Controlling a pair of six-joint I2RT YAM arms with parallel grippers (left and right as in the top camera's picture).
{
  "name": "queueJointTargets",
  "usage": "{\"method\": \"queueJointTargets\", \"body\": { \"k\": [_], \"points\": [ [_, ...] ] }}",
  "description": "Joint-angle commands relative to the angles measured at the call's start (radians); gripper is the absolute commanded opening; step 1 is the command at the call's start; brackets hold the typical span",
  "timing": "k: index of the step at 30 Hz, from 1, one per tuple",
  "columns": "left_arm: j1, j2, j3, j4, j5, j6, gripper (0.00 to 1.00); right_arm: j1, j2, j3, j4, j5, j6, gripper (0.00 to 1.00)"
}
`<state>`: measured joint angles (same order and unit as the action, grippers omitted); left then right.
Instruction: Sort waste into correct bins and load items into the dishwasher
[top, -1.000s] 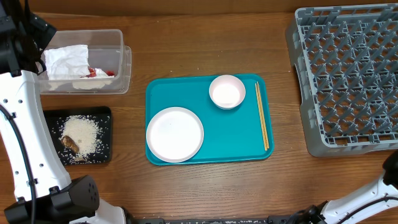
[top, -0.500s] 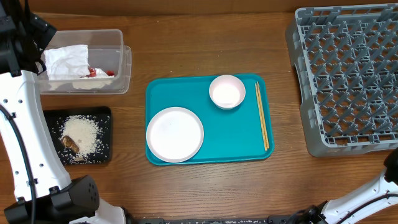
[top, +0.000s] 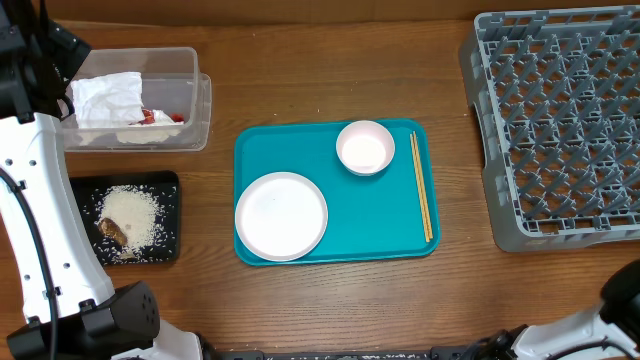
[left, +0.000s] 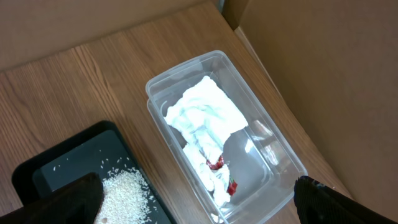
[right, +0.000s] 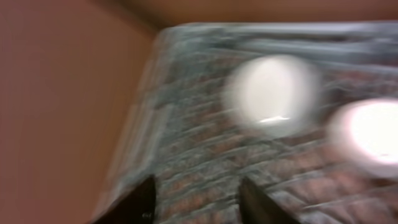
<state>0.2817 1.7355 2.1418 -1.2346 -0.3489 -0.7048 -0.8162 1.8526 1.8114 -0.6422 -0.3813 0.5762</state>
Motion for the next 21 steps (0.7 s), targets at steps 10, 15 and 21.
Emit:
{"method": "queueJointTargets", "body": {
  "k": [10,15,21],
  "points": [
    [-0.001,0.005,0.002,0.0,-0.017,-0.006,1.0,0.491,-0.029,0.023,-0.36,-0.342,-0.27,1.0],
    [-0.001,0.005,0.002,0.0,-0.017,-0.006,1.0,0.785,-0.026,0.022,-0.509,0.14,-0.27,1.0],
    [-0.001,0.005,0.002,0.0,-0.017,-0.006,1.0,1.069,-0.023,0.019,-0.495,0.328,-0.27,1.0]
  ]
}}
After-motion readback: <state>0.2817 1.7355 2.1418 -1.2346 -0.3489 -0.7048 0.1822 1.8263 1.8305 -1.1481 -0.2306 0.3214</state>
